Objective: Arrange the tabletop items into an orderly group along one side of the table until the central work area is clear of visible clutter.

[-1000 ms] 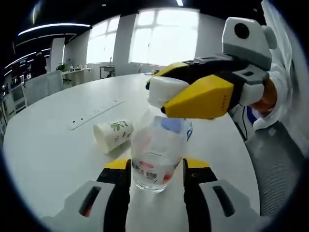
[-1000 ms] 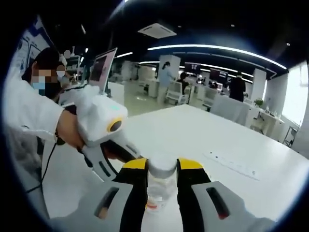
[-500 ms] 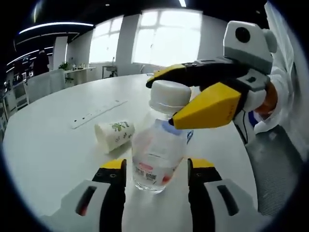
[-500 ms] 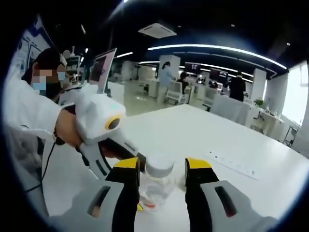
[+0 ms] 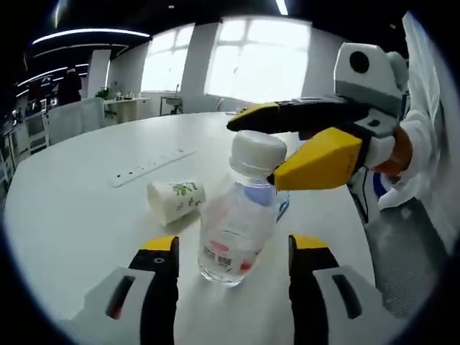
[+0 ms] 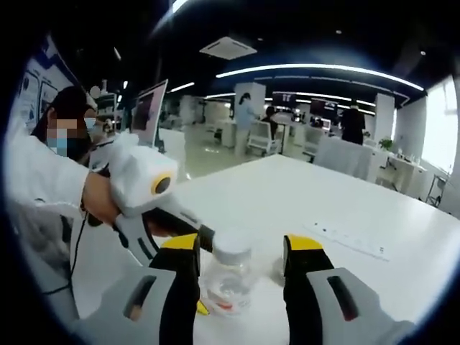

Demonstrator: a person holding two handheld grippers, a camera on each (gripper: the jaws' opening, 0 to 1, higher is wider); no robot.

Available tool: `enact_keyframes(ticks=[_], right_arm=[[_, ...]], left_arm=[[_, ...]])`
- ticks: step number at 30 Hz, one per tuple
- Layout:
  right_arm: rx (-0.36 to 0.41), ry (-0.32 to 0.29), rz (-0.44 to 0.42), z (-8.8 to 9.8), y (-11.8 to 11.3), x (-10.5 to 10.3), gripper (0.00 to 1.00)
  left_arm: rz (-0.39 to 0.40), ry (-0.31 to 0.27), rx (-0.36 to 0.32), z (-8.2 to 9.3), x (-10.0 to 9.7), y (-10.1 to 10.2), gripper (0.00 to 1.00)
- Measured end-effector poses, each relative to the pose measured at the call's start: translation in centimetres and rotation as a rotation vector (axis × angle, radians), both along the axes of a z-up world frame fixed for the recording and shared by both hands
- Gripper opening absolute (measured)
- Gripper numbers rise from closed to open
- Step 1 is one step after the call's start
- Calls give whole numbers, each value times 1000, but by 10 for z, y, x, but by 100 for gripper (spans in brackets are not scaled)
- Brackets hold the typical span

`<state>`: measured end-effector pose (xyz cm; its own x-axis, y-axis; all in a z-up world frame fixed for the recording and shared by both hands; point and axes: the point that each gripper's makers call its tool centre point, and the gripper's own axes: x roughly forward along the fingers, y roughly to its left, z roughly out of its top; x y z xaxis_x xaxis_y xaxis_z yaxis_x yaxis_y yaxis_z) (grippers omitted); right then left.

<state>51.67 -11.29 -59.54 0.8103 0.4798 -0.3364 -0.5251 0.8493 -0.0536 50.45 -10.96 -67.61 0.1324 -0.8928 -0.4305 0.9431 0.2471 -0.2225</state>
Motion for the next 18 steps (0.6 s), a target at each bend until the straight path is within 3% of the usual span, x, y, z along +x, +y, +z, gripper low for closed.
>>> enact_keyframes(ticks=[7,12,18], right_arm=[[39,16,0,4,-4,-1,51],[38,13,1,7,-10,-3,53],[52,26,-1,7,-18,-4,62]], left_arm=[[44,57,-1,3,-1,6,70],[58,65,-4,7,-2,10,71],[72,77,-9,12,-3,12,73]])
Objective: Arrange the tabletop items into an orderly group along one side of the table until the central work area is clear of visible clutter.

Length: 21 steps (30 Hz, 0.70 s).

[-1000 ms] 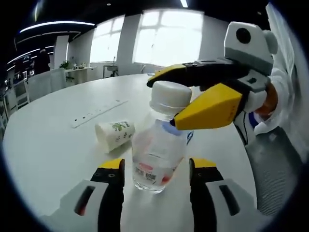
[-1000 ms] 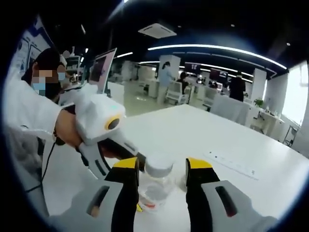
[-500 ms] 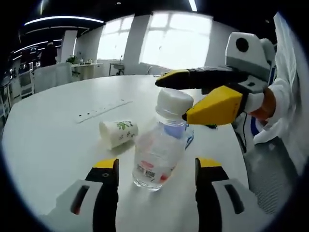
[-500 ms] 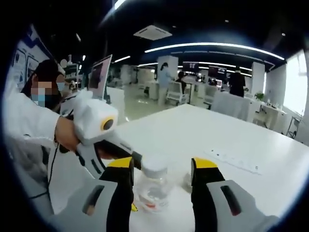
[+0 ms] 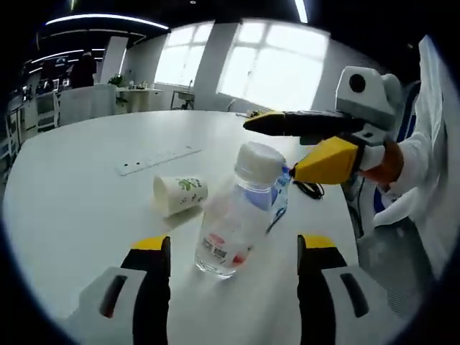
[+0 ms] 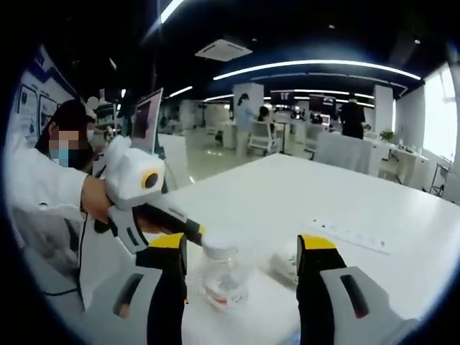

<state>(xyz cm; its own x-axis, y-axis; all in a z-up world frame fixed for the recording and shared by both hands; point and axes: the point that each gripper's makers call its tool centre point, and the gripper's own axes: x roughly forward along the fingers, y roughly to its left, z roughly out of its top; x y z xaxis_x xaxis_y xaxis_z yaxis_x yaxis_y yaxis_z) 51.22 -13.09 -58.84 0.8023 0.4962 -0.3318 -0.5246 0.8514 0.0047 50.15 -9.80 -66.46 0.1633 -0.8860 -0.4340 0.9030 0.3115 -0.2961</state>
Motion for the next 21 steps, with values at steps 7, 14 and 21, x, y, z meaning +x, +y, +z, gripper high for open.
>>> enact_keyframes(ticks=[7,14,21], right_arm=[[-13,13,6,-1,-9,-6,64],[-6,27,5,-3,-18,-13,69],[-15,31,10,-4,-24,-21,69]], left_arm=[[17,-1,-1,5,2,5,73],[26,-4,5,11,1,11,73],[38,-8,6,19,1,15,74]])
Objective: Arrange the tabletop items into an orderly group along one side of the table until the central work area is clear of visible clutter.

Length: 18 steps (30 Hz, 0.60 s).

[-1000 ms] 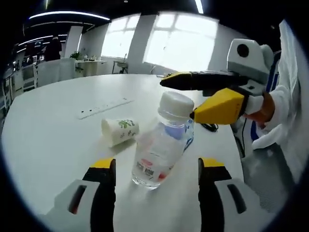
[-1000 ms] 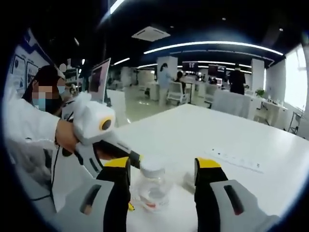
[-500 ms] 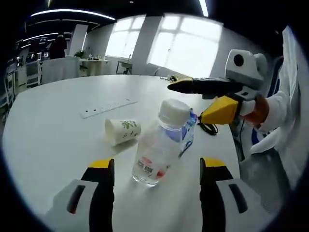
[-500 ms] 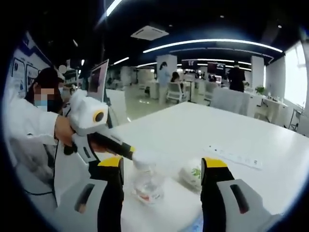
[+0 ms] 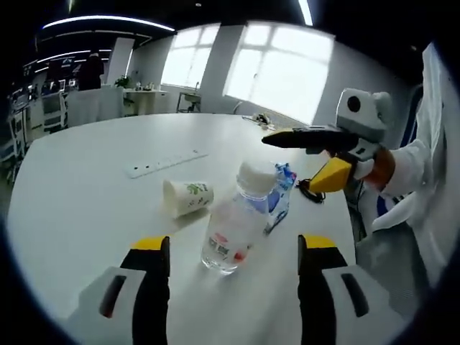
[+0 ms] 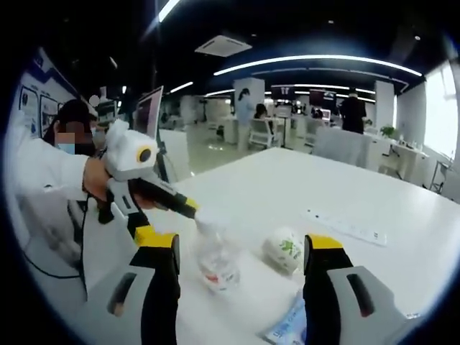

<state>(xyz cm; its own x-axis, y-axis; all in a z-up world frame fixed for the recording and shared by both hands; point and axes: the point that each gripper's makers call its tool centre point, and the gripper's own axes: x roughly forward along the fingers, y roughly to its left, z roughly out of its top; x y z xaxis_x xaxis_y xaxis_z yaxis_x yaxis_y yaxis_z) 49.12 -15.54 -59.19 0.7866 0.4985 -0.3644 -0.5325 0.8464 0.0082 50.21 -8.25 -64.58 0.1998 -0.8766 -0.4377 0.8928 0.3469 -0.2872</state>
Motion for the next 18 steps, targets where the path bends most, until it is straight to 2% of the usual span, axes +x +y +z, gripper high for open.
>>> enact_keyframes(ticks=[8,18], right_arm=[[-9,27,-3,-5,-12,-9,68],[-23,26,-32,-4,-34,-22,67]], left_arm=[[-3,-18,14,11,-4,2,75],[-1,-28,32,26,-2,4,76]])
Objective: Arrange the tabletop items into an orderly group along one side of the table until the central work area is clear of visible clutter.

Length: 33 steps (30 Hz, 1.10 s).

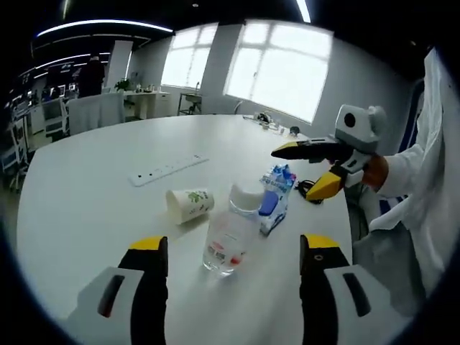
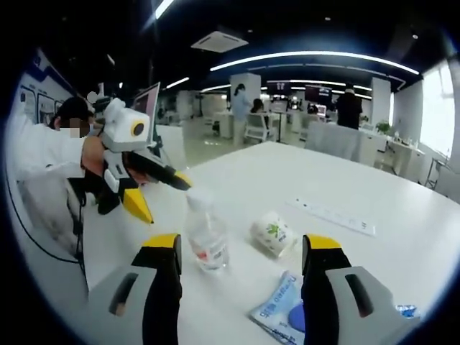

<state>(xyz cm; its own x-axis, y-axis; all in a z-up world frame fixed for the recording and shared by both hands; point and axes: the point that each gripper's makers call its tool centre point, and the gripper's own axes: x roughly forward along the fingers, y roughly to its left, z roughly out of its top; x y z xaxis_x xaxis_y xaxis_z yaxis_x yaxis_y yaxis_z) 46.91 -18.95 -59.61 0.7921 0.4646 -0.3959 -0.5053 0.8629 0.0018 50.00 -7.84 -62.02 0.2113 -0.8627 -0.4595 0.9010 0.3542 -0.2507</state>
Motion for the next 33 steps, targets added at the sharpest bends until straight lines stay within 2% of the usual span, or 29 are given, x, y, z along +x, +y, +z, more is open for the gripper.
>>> enact_keyframes(ticks=[15,21,33], right_arm=[[-21,10,-63,-2,-37,-20,65],[-24,6,-73,-1,-43,-23,65],[-28,4,-86,-1,-46,-24,65]], left_arm=[[10,-17,-7,25,8,-3,77],[30,-25,-31,39,20,-2,78],[34,-56,-35,53,38,-9,77]])
